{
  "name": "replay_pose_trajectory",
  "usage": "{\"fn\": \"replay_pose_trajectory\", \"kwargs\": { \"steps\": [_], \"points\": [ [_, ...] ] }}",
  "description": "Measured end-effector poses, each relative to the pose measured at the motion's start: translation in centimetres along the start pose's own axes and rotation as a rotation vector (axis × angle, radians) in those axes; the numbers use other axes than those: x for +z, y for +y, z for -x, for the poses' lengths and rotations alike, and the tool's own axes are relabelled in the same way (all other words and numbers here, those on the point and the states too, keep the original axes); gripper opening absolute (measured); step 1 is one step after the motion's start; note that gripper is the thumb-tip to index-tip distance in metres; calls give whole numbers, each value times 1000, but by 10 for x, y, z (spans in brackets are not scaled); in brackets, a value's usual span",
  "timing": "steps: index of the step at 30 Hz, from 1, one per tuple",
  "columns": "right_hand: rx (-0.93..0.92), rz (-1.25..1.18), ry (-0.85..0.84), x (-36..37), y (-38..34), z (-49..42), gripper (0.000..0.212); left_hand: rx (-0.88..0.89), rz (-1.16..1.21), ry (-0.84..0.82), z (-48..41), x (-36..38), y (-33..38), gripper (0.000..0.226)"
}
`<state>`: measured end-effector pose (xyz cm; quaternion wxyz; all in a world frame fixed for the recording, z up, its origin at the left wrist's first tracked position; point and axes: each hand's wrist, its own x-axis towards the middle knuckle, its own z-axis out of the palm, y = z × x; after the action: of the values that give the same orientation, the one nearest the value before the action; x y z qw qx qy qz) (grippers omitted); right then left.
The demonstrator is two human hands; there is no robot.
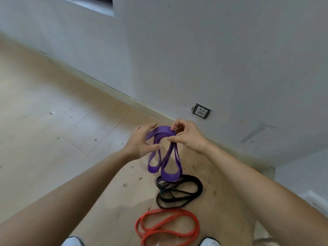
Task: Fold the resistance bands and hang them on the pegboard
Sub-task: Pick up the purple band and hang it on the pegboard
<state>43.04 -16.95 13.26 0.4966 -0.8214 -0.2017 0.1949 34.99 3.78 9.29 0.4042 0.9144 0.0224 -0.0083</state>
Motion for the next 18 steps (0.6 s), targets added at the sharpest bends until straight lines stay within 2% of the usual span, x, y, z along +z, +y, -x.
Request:
{"fn": "replay_pose_trajectory", "kwargs": {
  "steps": [6,9,13,18],
  "points": [
    [-134,84,-31,-37,-79,31,33,109,338,-79,13,-51,59,38],
    [-139,48,-18,-57,-97,49,39,153,399,-79,24,-75,101,31],
    [-115,-15,-7,-73,-113,76,51,245,359,-107,33,-103,159,26],
    [-121,-108,37,-84,-134,110,35,343,292,-87,41,-132,218,27]
  ]
}}
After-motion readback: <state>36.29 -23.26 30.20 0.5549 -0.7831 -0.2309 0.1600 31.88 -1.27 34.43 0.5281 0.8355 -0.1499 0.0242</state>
